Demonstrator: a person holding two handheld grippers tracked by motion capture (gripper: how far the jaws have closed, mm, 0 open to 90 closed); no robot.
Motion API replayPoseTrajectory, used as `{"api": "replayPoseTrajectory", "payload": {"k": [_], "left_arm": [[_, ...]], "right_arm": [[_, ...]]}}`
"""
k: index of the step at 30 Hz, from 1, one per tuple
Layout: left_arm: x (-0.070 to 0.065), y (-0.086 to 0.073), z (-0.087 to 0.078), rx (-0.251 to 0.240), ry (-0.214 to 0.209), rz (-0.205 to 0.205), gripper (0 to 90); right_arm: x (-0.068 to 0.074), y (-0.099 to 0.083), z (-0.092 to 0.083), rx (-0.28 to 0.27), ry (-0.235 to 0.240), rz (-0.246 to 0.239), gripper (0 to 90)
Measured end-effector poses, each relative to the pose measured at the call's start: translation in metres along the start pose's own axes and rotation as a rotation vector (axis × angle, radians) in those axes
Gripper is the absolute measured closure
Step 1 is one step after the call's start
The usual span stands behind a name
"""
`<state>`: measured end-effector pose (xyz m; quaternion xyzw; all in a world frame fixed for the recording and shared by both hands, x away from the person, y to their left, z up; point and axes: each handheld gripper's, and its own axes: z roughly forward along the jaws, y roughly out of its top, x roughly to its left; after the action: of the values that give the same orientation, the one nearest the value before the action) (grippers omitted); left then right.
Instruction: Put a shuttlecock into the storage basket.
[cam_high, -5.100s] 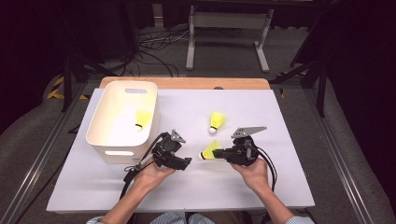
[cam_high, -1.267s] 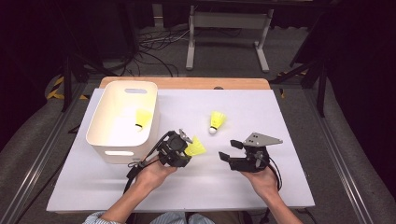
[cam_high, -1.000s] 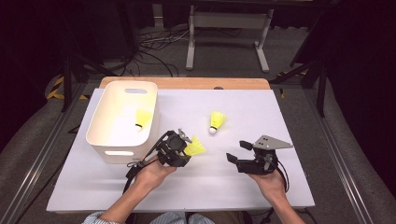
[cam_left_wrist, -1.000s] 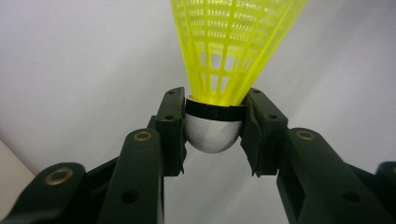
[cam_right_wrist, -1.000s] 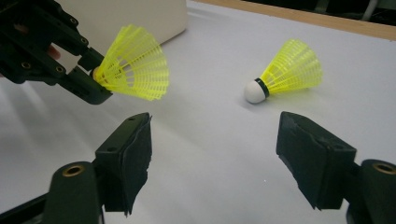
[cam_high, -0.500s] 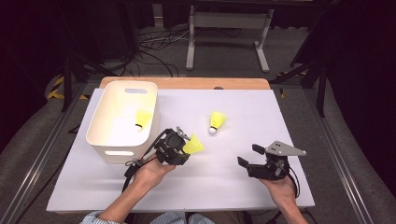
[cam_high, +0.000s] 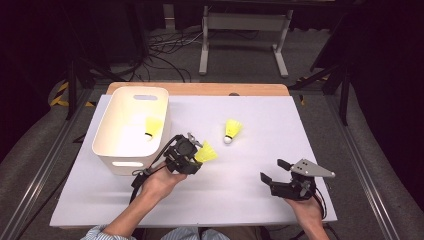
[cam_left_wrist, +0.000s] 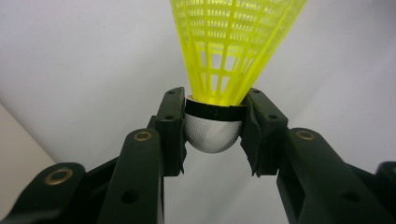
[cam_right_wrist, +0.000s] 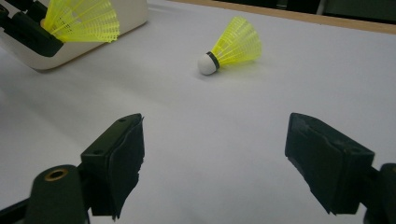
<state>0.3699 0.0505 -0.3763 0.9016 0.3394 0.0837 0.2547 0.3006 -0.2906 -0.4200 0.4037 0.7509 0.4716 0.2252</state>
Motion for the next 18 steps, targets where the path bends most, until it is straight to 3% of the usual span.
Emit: {"api": "replayPoseTrajectory", "payload": {"k": [18], "left_arm": [[0.003,0.006,-0.011,-0.011,-0.002,-0.007,63.4]], "right_arm": [[-0.009,-0.020,-0.018,-0.071,-0.066,0.031,15.5]]}}
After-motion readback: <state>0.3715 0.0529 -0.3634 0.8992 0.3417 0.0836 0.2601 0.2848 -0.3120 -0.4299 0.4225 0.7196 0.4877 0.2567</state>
